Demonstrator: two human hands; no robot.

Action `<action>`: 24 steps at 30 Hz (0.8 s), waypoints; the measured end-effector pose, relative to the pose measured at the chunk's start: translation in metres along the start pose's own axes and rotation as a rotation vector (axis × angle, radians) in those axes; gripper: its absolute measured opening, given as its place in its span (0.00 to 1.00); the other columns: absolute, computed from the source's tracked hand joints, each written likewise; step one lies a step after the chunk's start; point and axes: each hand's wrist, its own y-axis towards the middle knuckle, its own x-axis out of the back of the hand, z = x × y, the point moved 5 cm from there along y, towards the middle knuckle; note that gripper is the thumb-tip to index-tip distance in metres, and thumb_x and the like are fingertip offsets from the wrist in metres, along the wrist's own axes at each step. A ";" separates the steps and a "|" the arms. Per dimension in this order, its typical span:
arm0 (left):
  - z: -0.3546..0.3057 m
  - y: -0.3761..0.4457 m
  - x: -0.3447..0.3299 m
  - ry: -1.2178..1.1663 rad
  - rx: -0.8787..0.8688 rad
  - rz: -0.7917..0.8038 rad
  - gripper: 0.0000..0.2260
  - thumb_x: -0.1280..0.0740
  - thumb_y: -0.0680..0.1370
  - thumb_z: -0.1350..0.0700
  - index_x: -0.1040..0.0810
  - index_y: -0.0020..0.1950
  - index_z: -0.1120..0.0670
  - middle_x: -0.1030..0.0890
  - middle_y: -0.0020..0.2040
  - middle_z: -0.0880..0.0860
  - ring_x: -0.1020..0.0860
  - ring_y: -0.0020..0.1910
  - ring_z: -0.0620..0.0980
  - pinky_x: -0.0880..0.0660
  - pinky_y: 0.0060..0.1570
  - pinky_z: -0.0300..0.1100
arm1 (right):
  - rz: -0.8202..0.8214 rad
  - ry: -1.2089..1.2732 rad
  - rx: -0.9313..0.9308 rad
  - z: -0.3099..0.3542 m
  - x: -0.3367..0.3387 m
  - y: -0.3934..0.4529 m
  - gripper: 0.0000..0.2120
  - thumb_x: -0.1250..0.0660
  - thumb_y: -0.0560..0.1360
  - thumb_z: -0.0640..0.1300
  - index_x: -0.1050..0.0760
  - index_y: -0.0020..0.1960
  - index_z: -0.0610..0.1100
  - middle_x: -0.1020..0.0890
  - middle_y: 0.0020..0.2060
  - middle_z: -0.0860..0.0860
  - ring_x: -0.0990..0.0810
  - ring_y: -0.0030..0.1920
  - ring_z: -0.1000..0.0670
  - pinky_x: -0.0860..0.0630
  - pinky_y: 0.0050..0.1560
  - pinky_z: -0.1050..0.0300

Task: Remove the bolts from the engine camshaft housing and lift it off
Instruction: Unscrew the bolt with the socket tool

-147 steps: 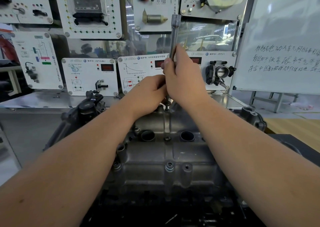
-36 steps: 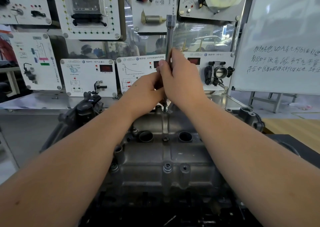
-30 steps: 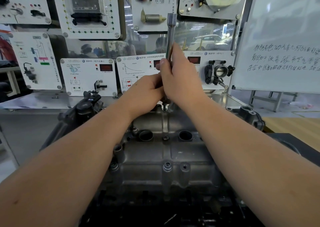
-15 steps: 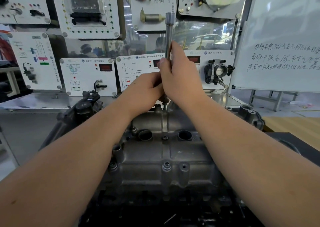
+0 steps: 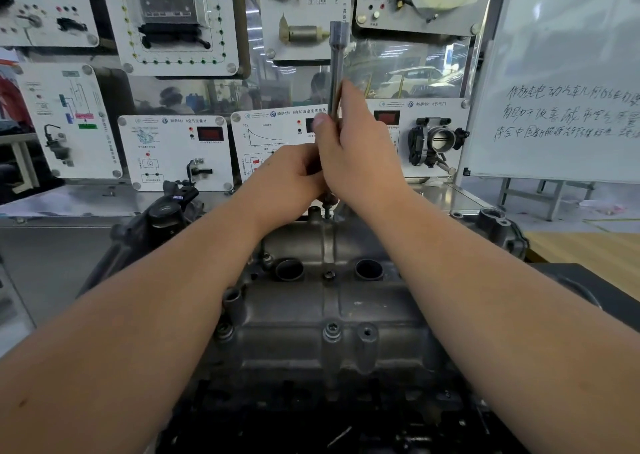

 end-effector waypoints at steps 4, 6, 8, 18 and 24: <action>0.001 0.002 0.001 0.004 0.005 -0.011 0.07 0.33 0.76 0.62 0.18 0.50 0.53 0.14 0.42 0.50 0.16 0.43 0.46 0.20 0.49 0.49 | -0.010 -0.067 0.042 0.002 0.000 0.000 0.10 0.38 0.83 0.49 0.27 0.55 0.42 0.20 0.40 0.51 0.24 0.40 0.48 0.33 0.38 0.53; 0.001 0.002 0.001 -0.002 0.005 -0.026 0.07 0.34 0.77 0.63 0.19 0.49 0.53 0.15 0.39 0.48 0.18 0.38 0.41 0.23 0.40 0.39 | 0.015 -0.047 0.029 0.002 -0.003 0.001 0.08 0.40 0.84 0.47 0.29 0.51 0.43 0.17 0.44 0.49 0.22 0.44 0.47 0.30 0.40 0.52; 0.001 0.001 -0.001 -0.069 0.033 -0.025 0.06 0.36 0.78 0.61 0.20 0.48 0.53 0.15 0.40 0.48 0.19 0.35 0.39 0.27 0.33 0.31 | 0.026 -0.039 0.009 0.000 -0.004 0.003 0.06 0.43 0.84 0.46 0.32 0.51 0.45 0.16 0.46 0.46 0.20 0.45 0.46 0.28 0.38 0.55; 0.000 0.001 0.002 -0.015 0.011 -0.027 0.11 0.33 0.78 0.62 0.20 0.48 0.44 0.14 0.43 0.47 0.15 0.43 0.45 0.19 0.49 0.45 | -0.031 -0.035 0.058 0.000 -0.001 0.000 0.09 0.36 0.82 0.50 0.29 0.54 0.45 0.23 0.35 0.56 0.25 0.36 0.55 0.32 0.34 0.63; -0.001 -0.001 0.000 -0.043 0.016 -0.033 0.09 0.37 0.80 0.57 0.21 0.43 0.47 0.16 0.38 0.42 0.21 0.34 0.36 0.27 0.35 0.30 | 0.021 -0.019 0.014 -0.002 -0.003 0.004 0.07 0.43 0.85 0.47 0.29 0.54 0.44 0.17 0.43 0.49 0.19 0.44 0.50 0.27 0.40 0.54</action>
